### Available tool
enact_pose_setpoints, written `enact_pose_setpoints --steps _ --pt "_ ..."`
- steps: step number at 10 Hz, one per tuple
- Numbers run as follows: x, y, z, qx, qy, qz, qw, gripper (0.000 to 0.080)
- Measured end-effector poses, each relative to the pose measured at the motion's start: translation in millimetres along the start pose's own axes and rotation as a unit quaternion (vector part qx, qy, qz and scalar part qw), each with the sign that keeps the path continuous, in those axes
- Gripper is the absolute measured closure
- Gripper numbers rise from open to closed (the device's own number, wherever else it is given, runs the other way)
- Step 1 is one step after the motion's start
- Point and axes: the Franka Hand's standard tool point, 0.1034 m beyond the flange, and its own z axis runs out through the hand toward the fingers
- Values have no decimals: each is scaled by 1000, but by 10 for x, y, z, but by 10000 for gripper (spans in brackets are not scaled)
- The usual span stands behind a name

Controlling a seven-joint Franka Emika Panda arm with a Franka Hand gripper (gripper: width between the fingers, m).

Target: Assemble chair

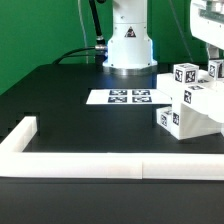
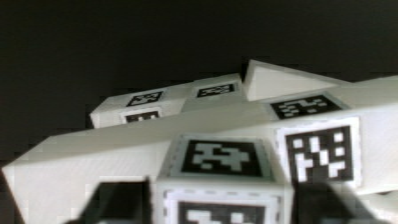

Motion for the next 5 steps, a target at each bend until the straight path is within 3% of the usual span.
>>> enact_pose_setpoints --steps 1,2,5 --pt "-1 0 0 0 0 0 1000 269" --pt "-1 0 1 0 0 0 1000 187" --pt "-6 2 2 -1 0 -25 1000 152"
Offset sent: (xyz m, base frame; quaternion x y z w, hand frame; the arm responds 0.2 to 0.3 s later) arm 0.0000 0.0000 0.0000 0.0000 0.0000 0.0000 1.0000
